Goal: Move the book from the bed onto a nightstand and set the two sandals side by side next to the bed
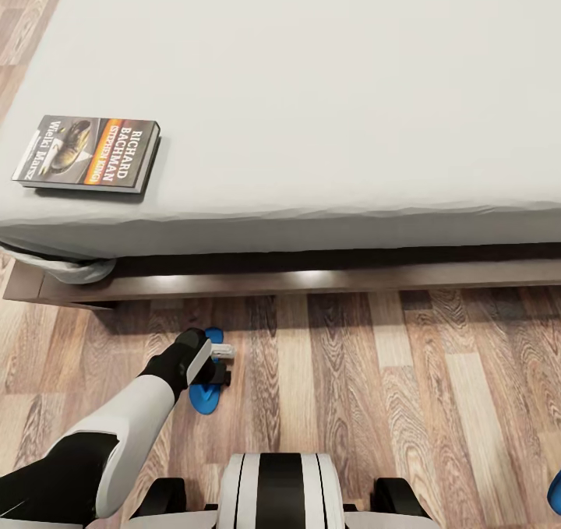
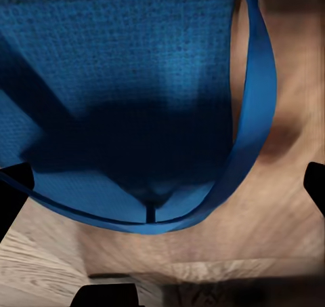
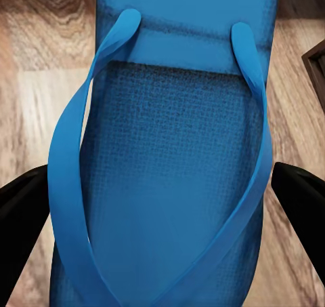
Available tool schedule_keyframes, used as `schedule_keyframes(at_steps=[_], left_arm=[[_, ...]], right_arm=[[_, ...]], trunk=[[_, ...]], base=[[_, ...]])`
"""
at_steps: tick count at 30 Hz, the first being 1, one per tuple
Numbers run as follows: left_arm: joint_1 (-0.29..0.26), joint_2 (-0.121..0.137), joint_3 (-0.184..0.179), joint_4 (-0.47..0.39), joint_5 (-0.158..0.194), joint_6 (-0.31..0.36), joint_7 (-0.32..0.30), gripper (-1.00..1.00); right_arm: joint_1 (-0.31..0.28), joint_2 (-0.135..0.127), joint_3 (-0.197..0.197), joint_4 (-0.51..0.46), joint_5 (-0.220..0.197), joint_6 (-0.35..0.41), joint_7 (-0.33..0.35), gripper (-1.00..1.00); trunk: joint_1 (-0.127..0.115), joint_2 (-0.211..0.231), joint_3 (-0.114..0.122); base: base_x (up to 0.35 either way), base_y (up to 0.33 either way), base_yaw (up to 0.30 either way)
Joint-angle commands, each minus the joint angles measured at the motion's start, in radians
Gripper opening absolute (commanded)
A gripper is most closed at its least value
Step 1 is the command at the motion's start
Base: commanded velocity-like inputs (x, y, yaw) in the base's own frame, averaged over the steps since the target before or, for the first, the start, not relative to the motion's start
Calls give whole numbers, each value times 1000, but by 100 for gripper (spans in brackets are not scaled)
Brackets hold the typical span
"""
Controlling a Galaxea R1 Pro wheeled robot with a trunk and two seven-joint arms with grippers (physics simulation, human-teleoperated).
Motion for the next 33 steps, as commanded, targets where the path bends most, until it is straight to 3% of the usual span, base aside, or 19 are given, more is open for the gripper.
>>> schedule_keyframes(at_steps=[1, 6, 33], left_arm=[[0, 0, -3, -1, 4, 4, 5, 100], [0, -1, -6, -1, 4, 3, 6, 100], [0, -5, -7, 0, 2, 4, 12, 100]], right_arm=[[0, 0, 0, 0, -10, 0, 8, -100], [0, -1, 0, 0, -11, 0, 8, -100], [1, 1, 1, -2, -10, 2, 8, -100]], trunk=[[0, 0, 0], [0, 0, 0], [-12, 6, 104]], base=[[0, 0, 0], [0, 0, 0], [0, 0, 0]])
